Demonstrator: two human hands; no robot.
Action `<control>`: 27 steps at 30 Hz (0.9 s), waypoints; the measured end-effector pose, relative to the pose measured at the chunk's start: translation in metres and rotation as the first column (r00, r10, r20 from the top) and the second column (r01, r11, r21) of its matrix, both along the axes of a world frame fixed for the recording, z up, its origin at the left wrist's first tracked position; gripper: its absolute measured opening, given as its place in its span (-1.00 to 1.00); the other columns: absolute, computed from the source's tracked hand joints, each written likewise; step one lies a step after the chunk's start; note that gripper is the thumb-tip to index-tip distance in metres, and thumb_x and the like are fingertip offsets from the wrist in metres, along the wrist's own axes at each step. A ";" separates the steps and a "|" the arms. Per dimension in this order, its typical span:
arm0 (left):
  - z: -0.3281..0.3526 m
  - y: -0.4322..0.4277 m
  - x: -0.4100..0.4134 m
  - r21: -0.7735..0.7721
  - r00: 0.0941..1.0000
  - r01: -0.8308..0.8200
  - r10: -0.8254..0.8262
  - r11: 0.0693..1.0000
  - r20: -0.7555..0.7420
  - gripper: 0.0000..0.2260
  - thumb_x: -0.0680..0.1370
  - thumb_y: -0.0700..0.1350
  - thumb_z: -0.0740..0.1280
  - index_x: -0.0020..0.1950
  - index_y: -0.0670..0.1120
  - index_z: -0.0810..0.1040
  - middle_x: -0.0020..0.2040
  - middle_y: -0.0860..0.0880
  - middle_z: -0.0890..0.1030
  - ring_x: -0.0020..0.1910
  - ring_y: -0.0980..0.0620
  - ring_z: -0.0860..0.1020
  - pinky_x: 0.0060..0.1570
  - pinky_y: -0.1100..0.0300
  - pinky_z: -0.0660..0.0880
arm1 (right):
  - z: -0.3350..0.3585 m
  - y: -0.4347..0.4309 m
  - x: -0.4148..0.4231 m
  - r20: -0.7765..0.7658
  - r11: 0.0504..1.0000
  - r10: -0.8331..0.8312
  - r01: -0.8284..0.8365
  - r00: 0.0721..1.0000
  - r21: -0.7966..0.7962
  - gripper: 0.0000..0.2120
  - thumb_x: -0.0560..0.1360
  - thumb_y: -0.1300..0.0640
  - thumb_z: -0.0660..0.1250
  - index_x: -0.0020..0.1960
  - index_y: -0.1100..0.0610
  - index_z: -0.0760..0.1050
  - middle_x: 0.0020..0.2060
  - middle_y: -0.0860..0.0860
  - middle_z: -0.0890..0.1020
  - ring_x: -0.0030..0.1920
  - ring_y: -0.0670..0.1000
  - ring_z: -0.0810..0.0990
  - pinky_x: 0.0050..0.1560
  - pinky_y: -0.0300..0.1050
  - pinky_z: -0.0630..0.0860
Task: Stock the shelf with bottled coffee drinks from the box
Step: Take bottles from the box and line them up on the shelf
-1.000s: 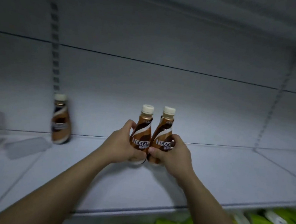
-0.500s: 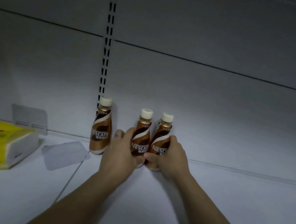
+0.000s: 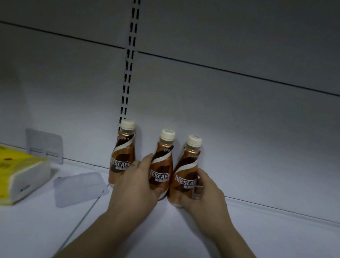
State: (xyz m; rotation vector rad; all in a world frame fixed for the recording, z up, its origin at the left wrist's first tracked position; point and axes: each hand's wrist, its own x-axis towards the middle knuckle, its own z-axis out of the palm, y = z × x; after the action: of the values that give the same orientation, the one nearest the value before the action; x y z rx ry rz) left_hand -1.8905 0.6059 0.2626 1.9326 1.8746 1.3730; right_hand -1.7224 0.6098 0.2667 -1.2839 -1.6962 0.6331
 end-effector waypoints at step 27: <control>0.008 -0.010 -0.021 0.068 0.993 -0.088 0.082 0.994 0.087 -0.76 0.46 -0.07 0.43 0.04 0.03 0.42 0.01 0.04 0.53 -0.02 0.01 0.52 -0.04 0.00 0.53 | -0.002 -0.002 -0.028 0.098 0.999 -0.010 0.015 0.995 -0.052 -0.45 0.29 0.02 0.56 0.15 -0.21 0.35 0.03 -0.25 0.59 0.05 -0.26 0.58 -0.05 -0.43 0.47</control>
State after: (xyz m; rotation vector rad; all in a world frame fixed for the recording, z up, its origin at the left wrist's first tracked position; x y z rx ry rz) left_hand -1.9116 0.5955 0.2702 1.8148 1.9147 1.5403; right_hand -1.7502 0.6079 0.2650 -1.3809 -1.7596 0.6207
